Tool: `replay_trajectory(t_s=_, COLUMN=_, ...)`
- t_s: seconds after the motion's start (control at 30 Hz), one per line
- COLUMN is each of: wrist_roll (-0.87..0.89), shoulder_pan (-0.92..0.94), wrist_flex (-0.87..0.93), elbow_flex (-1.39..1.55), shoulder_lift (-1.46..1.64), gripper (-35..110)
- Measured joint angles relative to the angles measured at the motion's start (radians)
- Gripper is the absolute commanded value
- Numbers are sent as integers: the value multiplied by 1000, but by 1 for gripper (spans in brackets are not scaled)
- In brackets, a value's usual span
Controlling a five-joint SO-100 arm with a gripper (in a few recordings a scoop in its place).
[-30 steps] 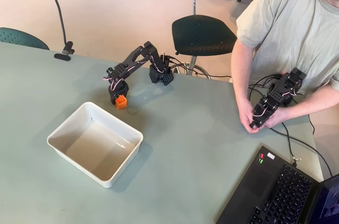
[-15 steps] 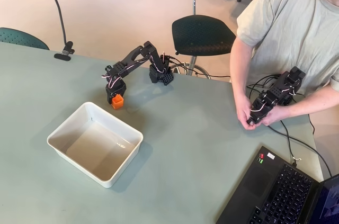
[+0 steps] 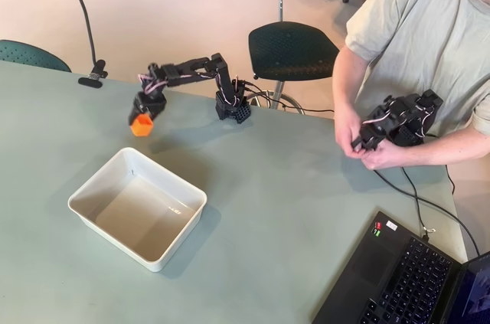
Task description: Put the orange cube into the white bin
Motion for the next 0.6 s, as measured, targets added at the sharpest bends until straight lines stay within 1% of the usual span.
replay_trajectory(t_s=0.13, wrist_roll=6, shoulder_pan=-23, wrist_flex=-6, elbow_flex=-144, shoulder_lift=0, gripper=24)
replay_trajectory(t_s=0.3, wrist_roll=-2, shoulder_pan=-161, wrist_flex=-11, elbow_flex=-252, shoulder_lift=-12, gripper=24)
replay_trajectory(t_s=0.47, wrist_roll=-2, shoulder_pan=-304, wrist_flex=-12, elbow_flex=-316, shoulder_lift=-109, gripper=24)
replay_trajectory(t_s=0.6, wrist_roll=-2, shoulder_pan=-376, wrist_flex=-74, elbow_flex=-356, shoulder_lift=-198, gripper=24)
